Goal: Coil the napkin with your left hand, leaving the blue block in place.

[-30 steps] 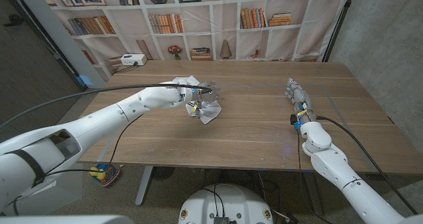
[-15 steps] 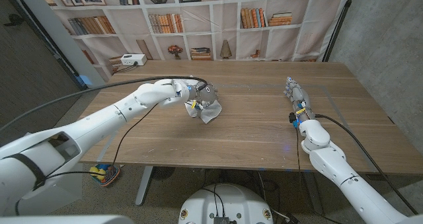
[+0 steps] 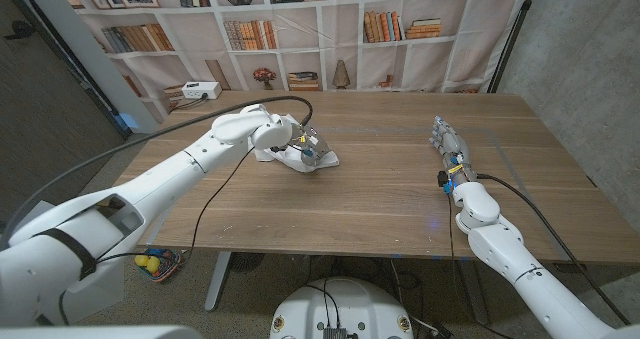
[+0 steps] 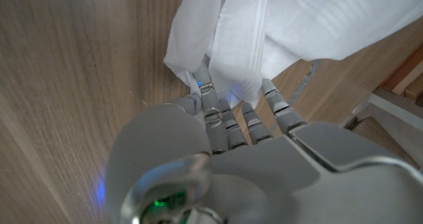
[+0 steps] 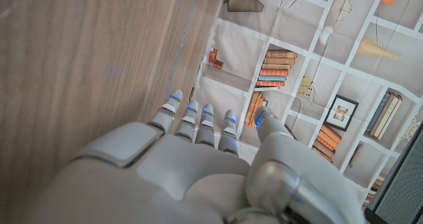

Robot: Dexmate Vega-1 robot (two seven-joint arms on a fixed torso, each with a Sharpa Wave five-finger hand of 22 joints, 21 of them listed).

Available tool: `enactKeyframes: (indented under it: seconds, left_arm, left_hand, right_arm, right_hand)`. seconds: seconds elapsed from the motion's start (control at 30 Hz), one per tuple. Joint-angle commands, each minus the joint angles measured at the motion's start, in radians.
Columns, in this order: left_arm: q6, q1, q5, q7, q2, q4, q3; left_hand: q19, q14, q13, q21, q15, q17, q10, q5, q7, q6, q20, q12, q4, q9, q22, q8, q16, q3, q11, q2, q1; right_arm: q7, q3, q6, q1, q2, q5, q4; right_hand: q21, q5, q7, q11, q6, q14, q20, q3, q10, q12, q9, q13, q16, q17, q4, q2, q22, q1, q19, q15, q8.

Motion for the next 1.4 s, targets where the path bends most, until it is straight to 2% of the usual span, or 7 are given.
enactKeyframes:
  seconds: [0.03, 0.07, 0.1, 0.33, 0.57, 0.97, 1.4]
  left_arm:
    - [0.183, -0.042, -0.380, -0.246, -0.074, 0.087, -0.087]
    - [0.227, -0.047, -0.470, -0.280, -0.091, 0.116, -0.120]
    - [0.231, -0.052, -0.480, -0.279, -0.086, 0.116, -0.113]
    - [0.411, -0.103, -0.831, -0.357, -0.125, 0.246, -0.201]
    - [0.473, -0.132, -1.000, -0.329, -0.109, 0.292, -0.221]
    - [0.453, -0.097, -1.066, -0.183, -0.007, 0.171, -0.240]
    - [0.463, -0.064, -0.872, -0.058, 0.174, -0.070, -0.228]
  left_hand:
    - [-0.005, 0.009, 0.003, 0.019, -0.013, -0.007, 0.031, -0.047, 0.031, 0.080, -0.015, 0.019, -0.047, 0.043, 0.002, 0.074, -0.006, 0.040, 0.004, -0.026, 0.011]
    - [0.000, 0.024, 0.002, 0.027, -0.021, -0.008, 0.049, -0.052, 0.032, 0.103, -0.020, 0.027, -0.062, 0.045, 0.001, 0.087, -0.003, 0.048, -0.001, -0.034, 0.014]
    - [0.001, 0.028, 0.001, 0.030, -0.022, -0.009, 0.054, -0.053, 0.038, 0.113, -0.022, 0.029, -0.068, 0.051, 0.001, 0.096, -0.002, 0.052, -0.001, -0.036, 0.014]
    - [0.004, 0.076, 0.004, 0.050, -0.030, -0.006, 0.123, -0.042, 0.069, 0.128, -0.029, 0.061, -0.095, 0.101, -0.001, 0.141, 0.006, 0.083, 0.011, -0.038, 0.011]
    - [0.015, 0.120, 0.007, 0.070, -0.037, -0.003, 0.171, -0.026, 0.088, 0.149, -0.023, 0.086, -0.112, 0.118, -0.001, 0.164, 0.013, 0.102, 0.005, -0.049, 0.003]
    - [0.021, 0.137, 0.009, 0.084, -0.042, -0.002, 0.179, -0.015, 0.091, 0.152, -0.024, 0.092, -0.122, 0.115, -0.001, 0.167, 0.012, 0.114, 0.002, -0.055, -0.004]
    - [0.022, 0.164, 0.011, 0.102, -0.059, -0.002, 0.207, 0.005, 0.095, 0.206, -0.031, 0.108, -0.147, 0.077, -0.004, 0.169, 0.009, 0.134, -0.004, -0.077, -0.015]
  right_arm:
    - [-0.011, 0.003, -0.006, -0.011, -0.004, -0.001, -0.025]
    - [-0.011, 0.003, -0.007, -0.010, -0.003, 0.000, -0.026]
    - [-0.012, 0.003, -0.007, -0.010, -0.003, 0.000, -0.026]
    - [-0.012, 0.001, -0.019, -0.009, -0.002, 0.004, -0.030]
    - [-0.012, 0.000, -0.025, -0.007, -0.004, 0.005, -0.033]
    - [0.000, -0.001, -0.027, 0.003, -0.006, 0.009, -0.028]
    - [0.016, -0.007, -0.033, 0.026, -0.002, 0.014, -0.011]
  right_hand:
    - [0.004, 0.000, 0.001, -0.003, 0.009, 0.004, -0.002, 0.000, 0.004, 0.001, 0.003, 0.005, 0.003, 0.001, 0.005, -0.006, 0.003, 0.000, 0.005, 0.003, -0.004]
    - [0.004, 0.000, 0.001, -0.003, 0.009, 0.004, -0.002, 0.000, 0.004, 0.001, 0.003, 0.005, 0.003, 0.001, 0.005, -0.006, 0.003, 0.000, 0.004, 0.002, -0.004]
    - [0.004, 0.000, 0.002, 0.000, 0.009, 0.004, -0.001, 0.000, 0.004, 0.001, 0.003, 0.005, 0.003, 0.001, 0.005, -0.006, 0.003, 0.000, 0.005, 0.002, -0.004]
    - [0.004, 0.000, 0.001, -0.005, 0.007, 0.003, -0.001, 0.000, 0.001, 0.000, 0.003, 0.005, 0.003, 0.001, 0.005, -0.007, 0.003, 0.001, 0.004, 0.003, -0.005]
    - [0.003, 0.000, 0.001, -0.004, 0.006, 0.001, 0.000, 0.001, -0.003, -0.002, 0.003, 0.006, 0.002, 0.001, 0.005, -0.007, 0.003, 0.001, 0.001, 0.002, -0.005]
    - [0.002, -0.001, 0.001, 0.000, 0.004, -0.001, 0.001, 0.000, -0.006, -0.002, 0.003, 0.006, 0.000, 0.001, 0.005, -0.009, 0.003, 0.002, 0.000, 0.004, -0.006]
    - [0.002, 0.000, 0.000, -0.004, 0.004, -0.001, -0.001, 0.001, -0.005, -0.002, 0.003, 0.006, 0.000, 0.001, 0.005, -0.008, 0.003, 0.002, 0.000, 0.004, -0.005]
